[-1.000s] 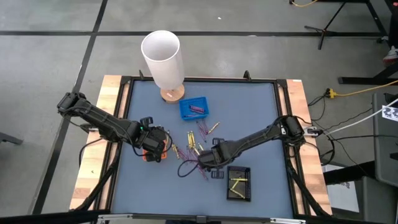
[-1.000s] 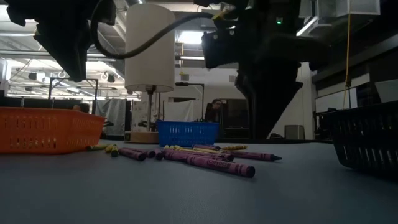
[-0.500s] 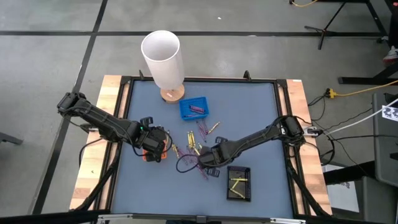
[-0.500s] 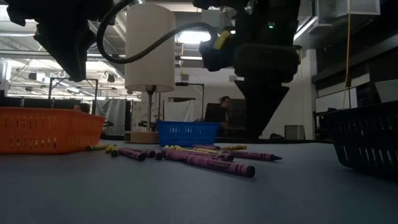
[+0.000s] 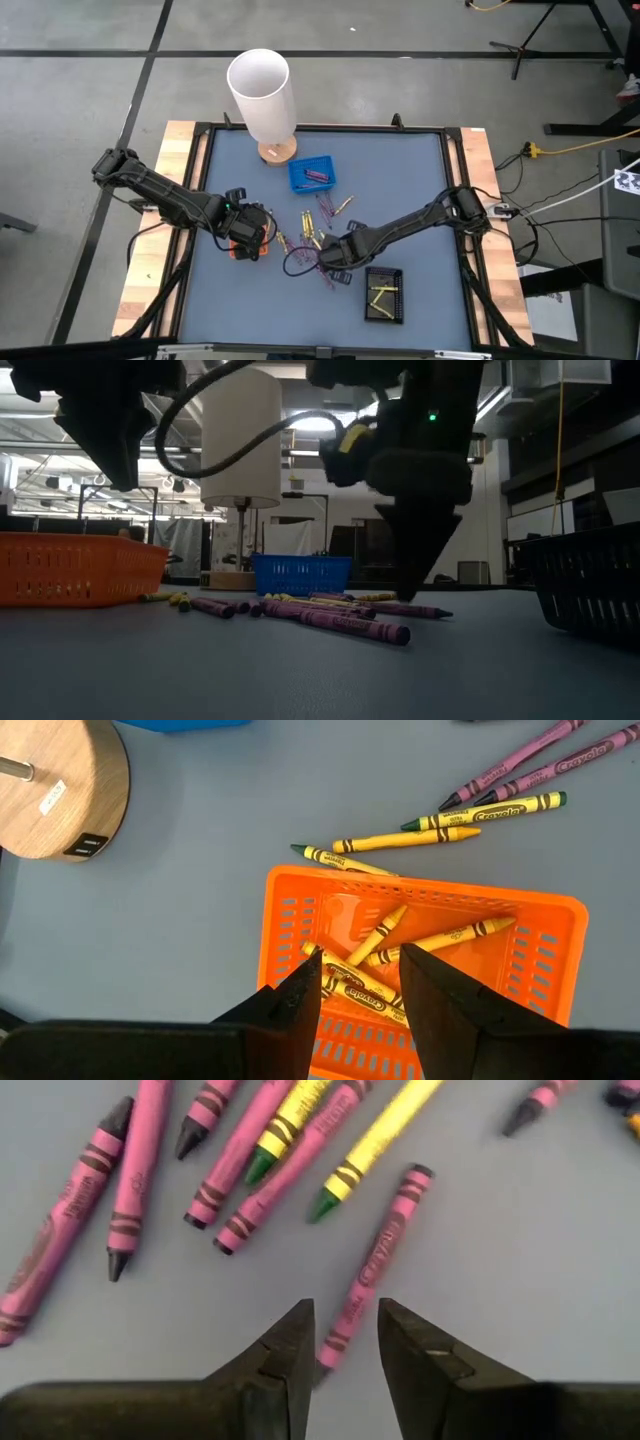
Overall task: Sort crayons
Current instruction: Put the violet crayon into the blue bin
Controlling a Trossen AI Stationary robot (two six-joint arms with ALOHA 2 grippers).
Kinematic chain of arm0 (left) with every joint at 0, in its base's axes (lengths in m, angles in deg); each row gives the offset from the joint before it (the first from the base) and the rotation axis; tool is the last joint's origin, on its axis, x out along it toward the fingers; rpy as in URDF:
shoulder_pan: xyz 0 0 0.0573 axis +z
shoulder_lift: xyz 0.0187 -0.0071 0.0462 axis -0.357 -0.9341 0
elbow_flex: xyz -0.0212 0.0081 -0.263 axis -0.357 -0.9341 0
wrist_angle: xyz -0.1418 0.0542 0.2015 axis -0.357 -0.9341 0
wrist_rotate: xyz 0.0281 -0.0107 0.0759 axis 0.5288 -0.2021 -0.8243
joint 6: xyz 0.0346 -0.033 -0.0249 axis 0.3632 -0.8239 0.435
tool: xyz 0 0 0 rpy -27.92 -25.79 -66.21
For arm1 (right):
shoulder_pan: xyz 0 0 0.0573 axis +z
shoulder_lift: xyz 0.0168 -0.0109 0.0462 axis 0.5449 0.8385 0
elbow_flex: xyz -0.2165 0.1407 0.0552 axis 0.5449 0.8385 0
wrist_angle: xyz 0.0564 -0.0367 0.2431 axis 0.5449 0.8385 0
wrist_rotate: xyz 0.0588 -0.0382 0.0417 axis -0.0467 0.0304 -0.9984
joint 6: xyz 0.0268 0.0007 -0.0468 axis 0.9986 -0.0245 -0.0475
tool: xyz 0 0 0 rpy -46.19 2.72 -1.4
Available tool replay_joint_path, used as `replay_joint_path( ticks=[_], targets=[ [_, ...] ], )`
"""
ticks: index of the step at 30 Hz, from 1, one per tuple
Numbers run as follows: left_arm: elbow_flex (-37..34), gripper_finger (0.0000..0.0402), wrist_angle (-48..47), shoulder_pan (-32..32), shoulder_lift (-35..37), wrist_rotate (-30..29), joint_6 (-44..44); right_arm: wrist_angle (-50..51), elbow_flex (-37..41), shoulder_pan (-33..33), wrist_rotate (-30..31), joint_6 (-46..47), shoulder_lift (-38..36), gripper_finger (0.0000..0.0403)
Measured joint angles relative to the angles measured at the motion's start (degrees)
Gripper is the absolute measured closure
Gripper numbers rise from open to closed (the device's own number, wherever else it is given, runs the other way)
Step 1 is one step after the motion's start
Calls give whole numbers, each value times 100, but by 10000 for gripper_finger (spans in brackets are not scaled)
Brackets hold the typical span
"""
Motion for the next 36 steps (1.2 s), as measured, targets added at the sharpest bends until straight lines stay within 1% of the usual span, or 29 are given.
replay_joint_path(
  ticks=[6, 31, 34, 36],
  targets=[
    [0, 282, 23, 0, 2, 2, 0, -284, 329, -15, 32, -7, 6, 292],
    [0, 282, 186, 1, 2, 0, 0, -287, 347, -15, 95, -10, 8, 292],
    [-1, 282, 369, 0, 2, -81, 215, -289, 347, -17, 100, -10, 10, 301],
    [0, 282, 569, 0, 2, -331, 545, -300, 347, -15, 105, -10, 12, 318]
  ],
)
